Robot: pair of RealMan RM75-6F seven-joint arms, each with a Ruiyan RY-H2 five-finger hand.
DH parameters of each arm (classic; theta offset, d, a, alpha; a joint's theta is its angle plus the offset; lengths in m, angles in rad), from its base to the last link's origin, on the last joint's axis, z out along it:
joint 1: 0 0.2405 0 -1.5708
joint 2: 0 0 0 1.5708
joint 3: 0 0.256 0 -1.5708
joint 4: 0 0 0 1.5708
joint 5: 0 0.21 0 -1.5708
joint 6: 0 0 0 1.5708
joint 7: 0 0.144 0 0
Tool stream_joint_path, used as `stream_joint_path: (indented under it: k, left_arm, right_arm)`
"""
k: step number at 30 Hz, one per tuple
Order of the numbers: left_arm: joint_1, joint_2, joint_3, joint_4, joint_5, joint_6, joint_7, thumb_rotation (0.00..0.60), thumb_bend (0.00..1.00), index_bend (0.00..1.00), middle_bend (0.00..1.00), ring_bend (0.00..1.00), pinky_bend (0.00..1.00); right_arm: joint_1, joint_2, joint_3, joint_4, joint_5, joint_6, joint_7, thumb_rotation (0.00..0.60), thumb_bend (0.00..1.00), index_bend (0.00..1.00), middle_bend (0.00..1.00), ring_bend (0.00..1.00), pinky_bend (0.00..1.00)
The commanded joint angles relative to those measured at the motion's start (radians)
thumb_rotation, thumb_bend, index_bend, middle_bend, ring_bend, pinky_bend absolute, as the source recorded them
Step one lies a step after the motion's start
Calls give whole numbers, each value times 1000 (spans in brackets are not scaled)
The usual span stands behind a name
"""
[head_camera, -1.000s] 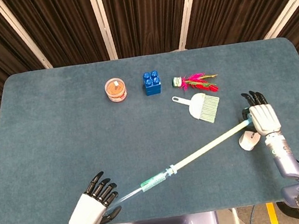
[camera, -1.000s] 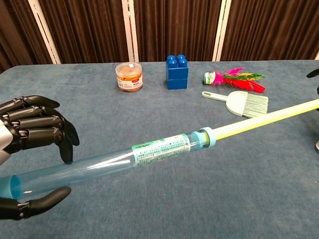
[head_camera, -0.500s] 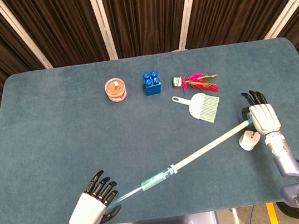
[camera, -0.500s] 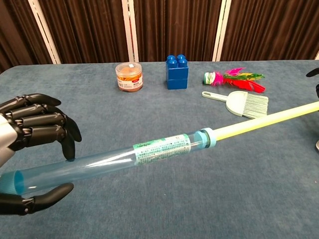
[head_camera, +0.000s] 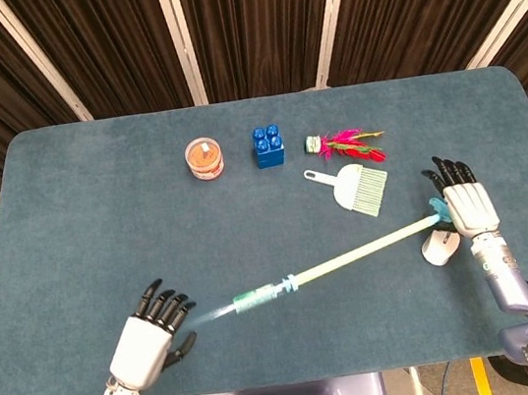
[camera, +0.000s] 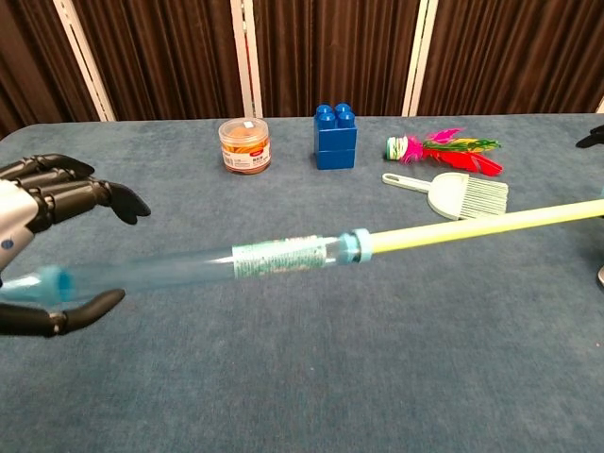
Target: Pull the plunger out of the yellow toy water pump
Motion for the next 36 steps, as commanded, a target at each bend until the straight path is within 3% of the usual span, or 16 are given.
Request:
stream_joint_path:
  k: [1, 9, 13, 16, 19, 26, 31, 36]
  left_arm:
    - [-9, 7, -22, 11, -27, -5, -29, 600, 260, 199, 312, 266, 169]
    - [-16, 14, -65, 38, -75, 4, -54, 600, 241, 170, 308, 266, 169]
    - [-14, 30, -66, 31, -84, 12, -65, 600, 237, 170, 298, 266, 169]
    - [-1, 61, -54, 13, -87, 21, -60, 600, 201, 170, 269, 250, 169]
    - [16, 98, -41, -17, -100, 21, -50, 600, 157, 168, 224, 211, 169]
    - [69, 182, -36, -52, -163, 44, -30, 600, 64, 129, 104, 101, 140]
    - [75, 264, -46, -139, -259, -31, -16, 600, 45, 87, 79, 97, 132]
    - [84, 356, -48, -226, -336, -84, 36, 600, 29, 9, 37, 61, 93]
  right_arm:
    - [2, 4, 3, -6, 19, -23, -35, 600, 213, 20, 0, 0, 46]
    - [1, 3, 10, -26, 42, -28, -106, 600, 137, 0, 0, 0, 35]
    - [-5, 30, 13, -57, 77, -46, -223, 600, 77, 0, 0, 0, 4]
    - [-35, 87, 17, -160, 88, 8, -300, 600, 38, 0, 0, 0, 0]
    - [-74, 140, 12, -269, 61, 85, -275, 600, 10, 0, 0, 0, 0]
    - [-203, 272, -71, -473, -61, 290, -252, 600, 4, 0, 0, 0, 0]
    - [-291, 363, -147, -601, -138, 397, -325, 600, 8, 0, 0, 0, 0]
    - [-362, 438, -167, -722, -156, 491, -400, 600, 10, 0, 0, 0, 0]
